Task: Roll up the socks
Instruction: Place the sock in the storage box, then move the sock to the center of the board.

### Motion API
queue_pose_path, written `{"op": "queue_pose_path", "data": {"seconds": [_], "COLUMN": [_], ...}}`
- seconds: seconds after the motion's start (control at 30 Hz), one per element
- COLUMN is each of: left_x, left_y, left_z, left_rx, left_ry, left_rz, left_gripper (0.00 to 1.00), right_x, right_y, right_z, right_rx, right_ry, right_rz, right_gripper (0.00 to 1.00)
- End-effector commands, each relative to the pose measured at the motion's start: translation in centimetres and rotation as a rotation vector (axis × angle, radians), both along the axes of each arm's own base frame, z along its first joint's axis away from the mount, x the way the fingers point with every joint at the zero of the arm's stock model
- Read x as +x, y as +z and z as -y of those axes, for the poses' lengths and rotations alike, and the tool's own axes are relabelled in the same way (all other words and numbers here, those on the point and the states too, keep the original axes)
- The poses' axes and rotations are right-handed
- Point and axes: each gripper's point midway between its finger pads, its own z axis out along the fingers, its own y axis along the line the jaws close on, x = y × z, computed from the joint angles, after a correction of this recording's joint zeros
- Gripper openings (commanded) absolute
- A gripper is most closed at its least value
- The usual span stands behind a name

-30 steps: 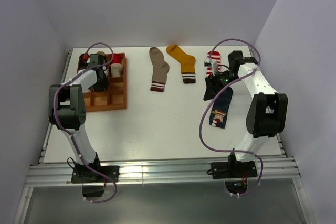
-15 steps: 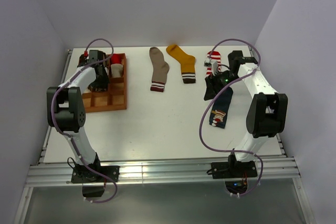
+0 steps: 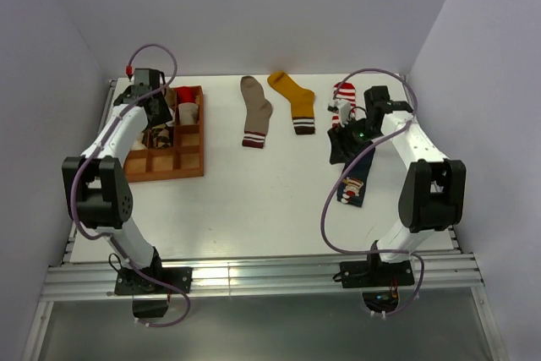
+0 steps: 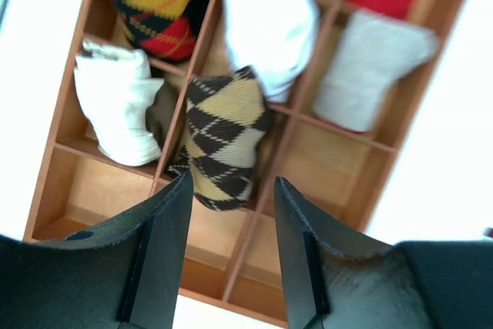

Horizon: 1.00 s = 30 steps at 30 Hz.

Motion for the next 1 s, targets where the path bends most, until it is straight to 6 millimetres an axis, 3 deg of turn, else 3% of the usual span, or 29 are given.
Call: {"op": "queue_pose_path", "data": {"seconds": [0.0,0.07,0.2,0.33,0.5,0.7,0.8,0.97], "left_x": [0.5,0.2,-0.4,-1.8,-3.8,-5.6,-6.3,-7.1], "left_y": [6.9,8.3,10.1,10.0,10.1,9.3,8.8,9.5], "left_z": [1.8,2.8,7.0,11.2,16.2,18.4,18.5,18.6], "left_rx": [-0.008,-0.024,-0.082,-0.159,-0.241,-0.268,-0.276,-0.288], "left_ry": [-0.055,-0.074,-0.169,-0.270,-0.382,-0.444,-0.453,-0.462], "left_rz": [0.162,0.205,0.287,0.330,0.366,0.364,0.357,0.378], "left_gripper": [0.51,0.51,0.51,0.51,0.51,0.51,0.51,0.51], "right_x": [1.4,1.4,1.2,0.8,1.4,1.0,-0.6,-1.8], "right_y": [0.2,-0.9,-3.2,-5.8,-7.4,-9.0,-10.6,-11.4], "right_z": [2.5,4.6,8.0,9.6,10.2,10.8,11.0,9.0], "right_rx": [-0.099,-0.137,-0.257,-0.341,-0.385,-0.507,-0.572,-0.590], "right_ry": [-0.118,-0.181,-0.260,-0.271,-0.264,-0.242,-0.212,-0.144], "right_rz": [0.094,0.084,0.071,0.040,0.031,0.063,0.048,0.021], "right_gripper": [0.72,0.71,0.70,0.65,0.60,0.59,0.59,0.58]}}
